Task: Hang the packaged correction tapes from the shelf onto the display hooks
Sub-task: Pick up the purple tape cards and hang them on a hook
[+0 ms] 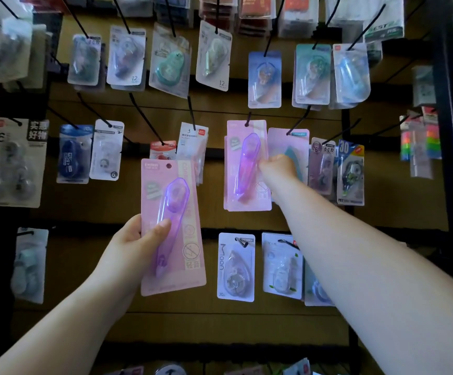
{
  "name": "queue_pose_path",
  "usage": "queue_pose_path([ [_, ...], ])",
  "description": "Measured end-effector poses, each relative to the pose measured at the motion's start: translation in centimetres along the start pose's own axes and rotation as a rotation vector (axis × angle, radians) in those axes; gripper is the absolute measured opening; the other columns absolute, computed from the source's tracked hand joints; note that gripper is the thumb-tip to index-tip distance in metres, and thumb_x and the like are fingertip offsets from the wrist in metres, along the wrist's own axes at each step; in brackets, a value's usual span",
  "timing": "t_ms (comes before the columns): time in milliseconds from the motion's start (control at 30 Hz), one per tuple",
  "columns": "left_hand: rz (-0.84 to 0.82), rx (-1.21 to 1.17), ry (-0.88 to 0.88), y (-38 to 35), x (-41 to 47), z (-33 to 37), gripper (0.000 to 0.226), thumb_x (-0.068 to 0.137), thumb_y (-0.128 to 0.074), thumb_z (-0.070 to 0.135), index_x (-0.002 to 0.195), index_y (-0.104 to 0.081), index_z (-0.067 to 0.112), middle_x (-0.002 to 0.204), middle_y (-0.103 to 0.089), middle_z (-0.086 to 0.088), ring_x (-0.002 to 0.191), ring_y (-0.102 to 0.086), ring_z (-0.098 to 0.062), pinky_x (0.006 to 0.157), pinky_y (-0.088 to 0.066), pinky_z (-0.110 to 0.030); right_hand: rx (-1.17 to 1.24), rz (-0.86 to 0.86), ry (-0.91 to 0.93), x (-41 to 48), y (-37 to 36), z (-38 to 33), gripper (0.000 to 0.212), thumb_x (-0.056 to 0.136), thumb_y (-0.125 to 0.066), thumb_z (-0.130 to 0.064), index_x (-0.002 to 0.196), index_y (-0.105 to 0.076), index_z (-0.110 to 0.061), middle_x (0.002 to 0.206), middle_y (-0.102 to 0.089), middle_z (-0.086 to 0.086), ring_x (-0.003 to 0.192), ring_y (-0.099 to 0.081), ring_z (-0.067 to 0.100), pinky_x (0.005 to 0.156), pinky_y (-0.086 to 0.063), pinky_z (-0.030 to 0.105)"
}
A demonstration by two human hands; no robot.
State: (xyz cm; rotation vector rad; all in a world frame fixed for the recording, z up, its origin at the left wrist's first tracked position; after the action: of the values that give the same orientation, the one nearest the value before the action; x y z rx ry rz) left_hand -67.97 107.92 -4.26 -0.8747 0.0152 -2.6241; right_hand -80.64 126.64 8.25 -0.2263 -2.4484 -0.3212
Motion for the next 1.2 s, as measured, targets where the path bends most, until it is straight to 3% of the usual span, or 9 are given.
queue_pose_path([
  [233, -0.060, 0.040, 0.011, 0.7, 0.6, -0.3, 0.031, 0.073, -0.053, 0.036, 0.099, -0.057, 0.020, 0.089, -0.069, -0.010, 0.076, -0.069, -0.023, 0.062, -0.054, -0.036, -0.059, 0.057, 0.017, 2.2, -3.1, 2.0, 0.037, 0.094, -0.041, -0.015, 0.058, -0.033, -0.017, 0.061, -0.035, 0.001, 0.064, -0.040, 0.023, 0.058, -0.035, 0.025],
  [367, -0.068, 0.048, -0.021, 0.7, 1.5, -0.5, 0.043, 0.061, -0.054, 0.039, 0.099, -0.059, 0.021, 0.076, -0.072, -0.002, 0.066, -0.072, -0.017, 0.059, -0.054, -0.033, -0.088, 0.044, 0.026, 3.0, -4.1, 2.1, 0.023, 0.095, -0.040, -0.016, 0.103, -0.058, -0.004, 0.098, -0.055, 0.015, 0.087, -0.051, 0.027, 0.069, -0.036, 0.027],
  [467, -0.092, 0.048, -0.031, 0.1, 2.0, -1.0, 0.046, 0.061, -0.054, 0.040, 0.102, -0.059, 0.020, 0.074, -0.073, 0.000, 0.066, -0.072, -0.013, 0.057, -0.055, -0.030, -0.100, 0.049, 0.025, 3.0, -4.1, 2.6, 0.023, 0.095, -0.038, -0.013, 0.076, -0.049, -0.008, 0.077, -0.047, 0.008, 0.081, -0.042, 0.023, 0.051, -0.032, 0.025],
  [633, -0.095, 0.006, -0.028, -0.8, 2.2, -1.2, 0.034, 0.073, -0.053, 0.035, 0.102, -0.059, 0.019, 0.074, -0.073, 0.000, 0.065, -0.072, -0.013, 0.058, -0.056, -0.030, 0.058, 0.066, 0.042, 0.9, -3.8, 2.3, 0.028, 0.096, -0.037, -0.015, 0.120, -0.043, -0.003, 0.120, -0.054, 0.015, 0.088, -0.047, 0.023, 0.048, -0.031, 0.020],
  [733, -0.096, -0.014, -0.045, -1.3, 2.3, -0.5, 0.019, 0.084, -0.051, 0.029, 0.099, -0.060, 0.020, 0.074, -0.073, 0.002, 0.065, -0.072, -0.011, 0.058, -0.055, -0.029, 0.111, 0.175, 0.219, -1.3, -2.3, 0.6, 0.029, 0.093, -0.044, -0.017, 0.120, -0.044, -0.006, 0.128, -0.050, 0.011, 0.112, -0.051, 0.024, 0.075, -0.051, 0.029],
  [800, -0.094, -0.017, -0.054, -1.9, 2.3, 0.3, 0.013, 0.088, -0.049, 0.026, 0.095, -0.059, 0.023, 0.073, -0.073, 0.003, 0.064, -0.071, -0.010, 0.058, -0.055, -0.028, 0.090, 0.204, 0.320, -3.1, -1.4, -0.7, 0.033, 0.092, -0.047, -0.019, 0.123, -0.044, -0.008, 0.131, -0.047, 0.009, 0.121, -0.044, 0.023, 0.098, -0.044, 0.035],
  [933, -0.088, -0.061, -0.056, -3.5, 2.7, 2.1, 0.011, 0.091, -0.048, 0.021, 0.091, -0.059, 0.022, 0.079, -0.070, 0.001, 0.062, -0.069, -0.007, 0.060, -0.059, -0.029, 0.241, -0.122, 0.252, -5.4, -2.6, -1.6, 0.022, 0.092, -0.048, -0.026, 0.111, -0.052, -0.017, 0.107, -0.056, 0.001, 0.093, -0.056, 0.015, 0.073, -0.046, 0.014],
  [1033, -0.092, -0.061, -0.065, -4.9, 2.9, 3.7, 0.011, 0.092, -0.048, 0.020, 0.095, -0.058, 0.019, 0.084, -0.068, -0.002, 0.069, -0.067, -0.013, 0.062, -0.057, -0.029, 0.261, -0.340, 0.187, -6.6, -3.1, -1.9, 0.021, 0.091, -0.048, -0.020, 0.072, -0.055, -0.024, 0.080, -0.058, -0.001, 0.084, -0.056, 0.020, 0.072, -0.046, 0.029],
  [1200, -0.023, 0.059, -0.054, -5.9, 3.8, 5.6, 0.039, 0.086, -0.060, 0.023, 0.122, -0.048, 0.014, 0.088, -0.062, -0.001, 0.075, -0.063, -0.016, 0.067, -0.055, -0.032, 0.184, -0.195, 0.209, -5.6, 0.3, -3.1, 0.019, 0.087, -0.050, -0.007, 0.070, -0.059, -0.007, 0.069, -0.053, 0.009, 0.067, -0.044, 0.017, 0.052, -0.031, 0.025],
])
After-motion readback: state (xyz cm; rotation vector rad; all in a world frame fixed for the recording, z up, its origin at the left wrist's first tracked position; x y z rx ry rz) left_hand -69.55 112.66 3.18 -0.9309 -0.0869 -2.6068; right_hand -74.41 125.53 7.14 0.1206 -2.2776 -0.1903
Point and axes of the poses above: each hand's wrist, its own x-axis towards the middle knuckle, its own y-axis out of the back of the hand, z = x × y, the point moved 7 cm from there along x, towards the middle knuckle
